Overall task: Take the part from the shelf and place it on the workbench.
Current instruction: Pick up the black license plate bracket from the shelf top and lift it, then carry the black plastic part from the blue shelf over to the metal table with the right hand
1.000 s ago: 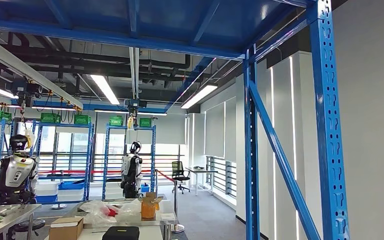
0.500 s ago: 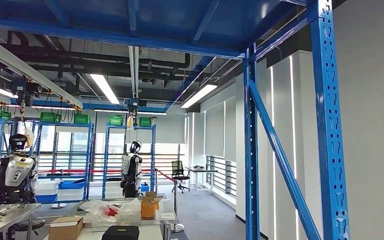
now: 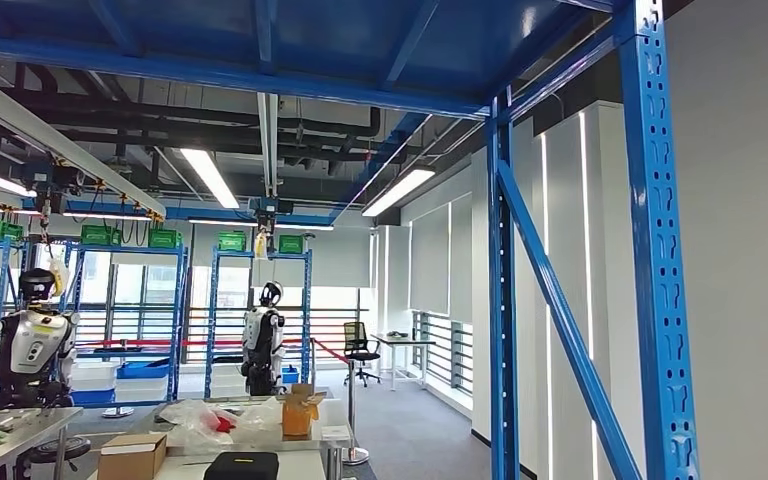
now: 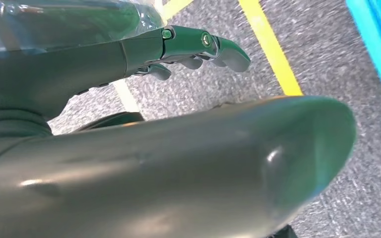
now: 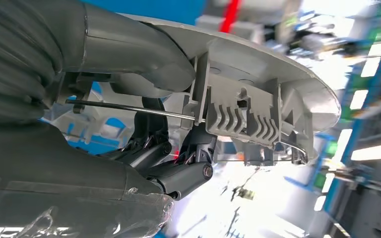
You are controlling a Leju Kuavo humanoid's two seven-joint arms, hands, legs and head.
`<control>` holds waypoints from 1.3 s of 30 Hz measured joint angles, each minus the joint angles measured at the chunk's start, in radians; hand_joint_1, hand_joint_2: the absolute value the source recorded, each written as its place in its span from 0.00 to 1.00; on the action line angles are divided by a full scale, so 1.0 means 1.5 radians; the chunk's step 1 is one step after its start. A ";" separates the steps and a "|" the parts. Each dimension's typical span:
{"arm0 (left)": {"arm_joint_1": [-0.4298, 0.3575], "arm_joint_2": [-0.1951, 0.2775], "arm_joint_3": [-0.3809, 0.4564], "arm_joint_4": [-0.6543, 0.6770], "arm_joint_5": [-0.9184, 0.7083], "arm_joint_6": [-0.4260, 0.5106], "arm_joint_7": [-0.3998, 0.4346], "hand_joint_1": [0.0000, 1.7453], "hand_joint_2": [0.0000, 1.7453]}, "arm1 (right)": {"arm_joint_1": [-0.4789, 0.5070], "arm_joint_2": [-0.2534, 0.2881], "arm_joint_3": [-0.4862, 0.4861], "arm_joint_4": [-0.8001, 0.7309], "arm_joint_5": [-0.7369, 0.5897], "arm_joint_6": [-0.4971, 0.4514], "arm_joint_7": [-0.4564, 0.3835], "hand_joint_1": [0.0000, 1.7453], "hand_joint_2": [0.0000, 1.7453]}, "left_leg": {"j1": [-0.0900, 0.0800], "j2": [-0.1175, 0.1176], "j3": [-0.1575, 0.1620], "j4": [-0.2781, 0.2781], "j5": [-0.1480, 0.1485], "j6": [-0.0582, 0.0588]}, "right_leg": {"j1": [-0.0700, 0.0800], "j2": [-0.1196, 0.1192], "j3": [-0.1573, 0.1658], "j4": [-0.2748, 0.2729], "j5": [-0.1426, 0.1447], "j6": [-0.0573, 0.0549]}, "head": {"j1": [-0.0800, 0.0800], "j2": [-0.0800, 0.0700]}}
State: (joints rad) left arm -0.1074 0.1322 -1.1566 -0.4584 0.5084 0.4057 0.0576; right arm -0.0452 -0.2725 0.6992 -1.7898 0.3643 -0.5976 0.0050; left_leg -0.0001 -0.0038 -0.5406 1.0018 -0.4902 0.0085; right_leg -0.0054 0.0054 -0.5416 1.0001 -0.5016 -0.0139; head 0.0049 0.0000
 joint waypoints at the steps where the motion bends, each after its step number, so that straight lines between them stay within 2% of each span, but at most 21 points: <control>1: -0.001 -0.001 0.000 0.000 -0.002 0.001 -0.001 0.00 0.00 | 0.004 0.000 0.000 -0.013 -0.025 -0.002 -0.020 1.00 1.00 | 0.000 0.000 0.000 0.000 0.000 0.000 | 0.000 0.000 0.000 0.000 0.000 0.000 | 0.000 0.000; 12: -0.008 -0.007 -0.001 0.000 -0.006 0.000 -0.009 0.00 0.00 | 0.023 0.001 0.007 -0.111 -0.169 0.010 -0.138 1.00 1.00 | 0.000 0.000 0.000 0.000 0.000 0.000 | 0.000 0.000 0.000 0.000 0.000 0.000 | 0.000 0.000; 14: -0.009 -0.009 -0.001 0.001 -0.009 -0.001 -0.012 0.00 0.00 | 0.026 0.001 0.009 -0.126 -0.221 0.030 -0.170 1.00 1.00 | 0.000 0.000 0.000 0.000 0.000 0.000 | 0.000 0.000 0.000 0.000 0.000 0.000 | 0.000 0.000; 17: -0.011 -0.012 -0.001 0.001 -0.019 -0.003 -0.013 0.00 0.00 | 0.031 0.005 0.011 -0.144 -0.337 0.097 -0.243 1.00 1.00 | 0.000 0.000 0.000 0.000 0.000 0.000 | 0.000 0.000 0.000 0.000 0.000 0.000 | 0.000 0.000; 21: -0.018 -0.015 -0.005 0.002 -0.037 -0.007 0.001 0.00 1.00 | 0.032 0.010 0.015 -0.167 -0.431 0.199 -0.305 1.00 1.00 | 0.000 0.000 0.000 0.000 0.000 0.000 | 0.000 0.000 0.000 0.000 0.000 0.000 | 0.000 0.000; 24: -0.021 -0.018 -0.012 0.002 -0.051 -0.009 0.011 0.00 1.00 | 0.031 0.013 0.021 -0.181 -0.451 0.243 -0.313 1.00 1.00 | 0.000 0.000 0.000 -0.001 0.000 0.000 | 0.000 0.000 0.000 0.000 0.000 -0.001 | 0.000 0.000; 28: -0.024 -0.023 -0.020 0.005 -0.058 -0.007 0.016 0.00 1.00 | 0.025 0.015 0.035 -0.198 -0.453 0.268 -0.314 1.00 1.00 | 0.000 0.000 0.000 -0.001 0.000 0.000 | 0.000 0.000 0.000 0.000 0.000 -0.001 | 0.000 0.000; 39: -0.034 -0.046 -0.029 0.019 -0.066 0.007 -0.020 0.00 1.00 | 0.000 0.016 0.066 -0.224 -0.409 0.255 -0.281 1.00 1.00 | 0.000 0.000 0.000 -0.001 0.000 0.000 | 0.000 0.000 0.000 0.000 0.000 -0.001 | 0.000 0.000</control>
State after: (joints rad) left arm -0.1591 0.0636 -1.2005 -0.4306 0.4102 0.4156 0.0270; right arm -0.0446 -0.2481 0.7978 -2.1258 -0.2486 -0.2151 -0.4166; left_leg -0.0003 -0.0038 -0.5398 1.0008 -0.4902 0.0084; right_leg -0.0055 0.0052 -0.5412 1.0004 -0.5022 -0.0149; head 0.0050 0.0000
